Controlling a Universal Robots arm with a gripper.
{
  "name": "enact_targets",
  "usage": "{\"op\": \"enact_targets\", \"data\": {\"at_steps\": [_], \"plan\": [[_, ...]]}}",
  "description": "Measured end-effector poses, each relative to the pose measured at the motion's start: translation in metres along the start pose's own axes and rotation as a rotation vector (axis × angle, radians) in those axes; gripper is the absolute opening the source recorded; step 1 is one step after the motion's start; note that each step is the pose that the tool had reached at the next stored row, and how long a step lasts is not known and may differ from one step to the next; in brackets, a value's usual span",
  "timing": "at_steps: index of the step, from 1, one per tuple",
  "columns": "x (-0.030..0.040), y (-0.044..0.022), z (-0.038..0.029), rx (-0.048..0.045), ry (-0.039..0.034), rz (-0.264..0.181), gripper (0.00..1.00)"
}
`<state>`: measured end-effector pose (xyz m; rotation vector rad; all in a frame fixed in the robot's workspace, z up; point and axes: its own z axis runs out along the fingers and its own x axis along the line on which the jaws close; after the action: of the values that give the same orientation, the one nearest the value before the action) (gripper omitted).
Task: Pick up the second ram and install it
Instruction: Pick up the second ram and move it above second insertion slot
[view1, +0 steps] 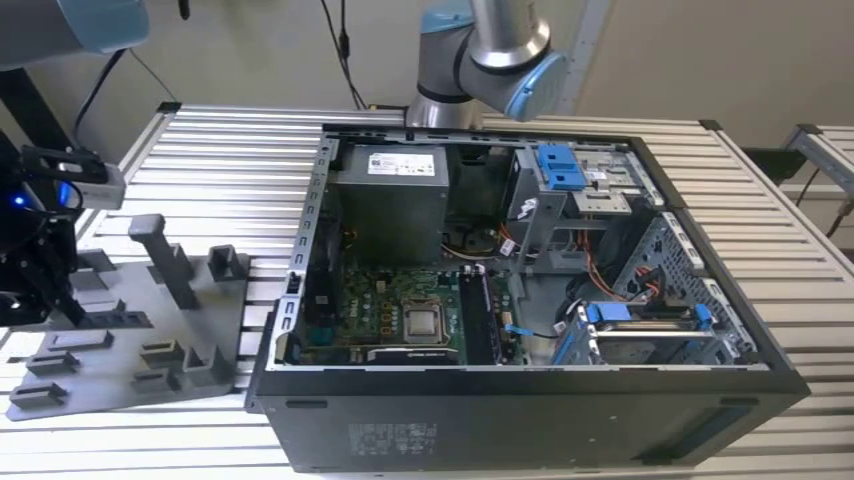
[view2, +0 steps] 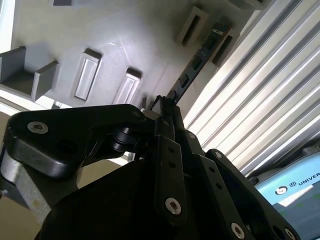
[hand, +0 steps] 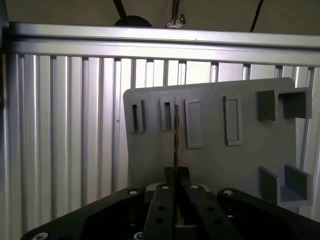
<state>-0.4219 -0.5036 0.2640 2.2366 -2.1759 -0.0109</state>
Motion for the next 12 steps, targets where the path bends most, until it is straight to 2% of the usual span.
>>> {"op": "enact_targets", "data": {"at_steps": [12], "plan": [[0.0002, 0.0003, -0.0174, -0.0001, -0.0003, 0.011, 0.14]]}}
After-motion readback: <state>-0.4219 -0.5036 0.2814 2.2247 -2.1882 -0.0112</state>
